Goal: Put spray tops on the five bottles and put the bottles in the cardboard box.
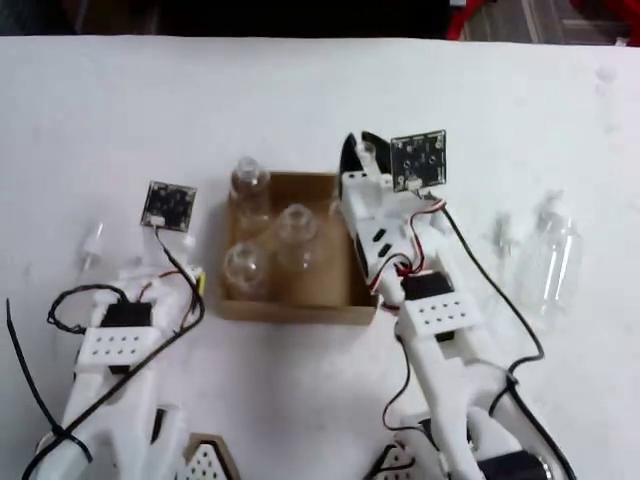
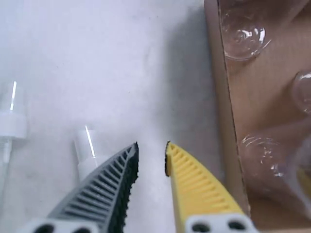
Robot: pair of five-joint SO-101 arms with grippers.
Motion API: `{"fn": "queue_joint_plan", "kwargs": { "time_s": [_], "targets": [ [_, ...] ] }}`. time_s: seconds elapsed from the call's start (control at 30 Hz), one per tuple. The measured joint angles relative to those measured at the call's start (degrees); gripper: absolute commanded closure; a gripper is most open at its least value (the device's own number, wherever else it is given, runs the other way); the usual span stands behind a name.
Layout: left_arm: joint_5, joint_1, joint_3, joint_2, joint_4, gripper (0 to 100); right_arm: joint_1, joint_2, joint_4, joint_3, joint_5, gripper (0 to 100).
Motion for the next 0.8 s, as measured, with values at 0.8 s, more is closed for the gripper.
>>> {"fn": "queue_joint_plan", "kwargs": {
  "time_s": [0.8],
  "targets": [
    [0.0,0.7,0.0,0.0,0.0,91,-1.58,12.22,-10.73,0.88,3.43,98.2]
  ]
}}
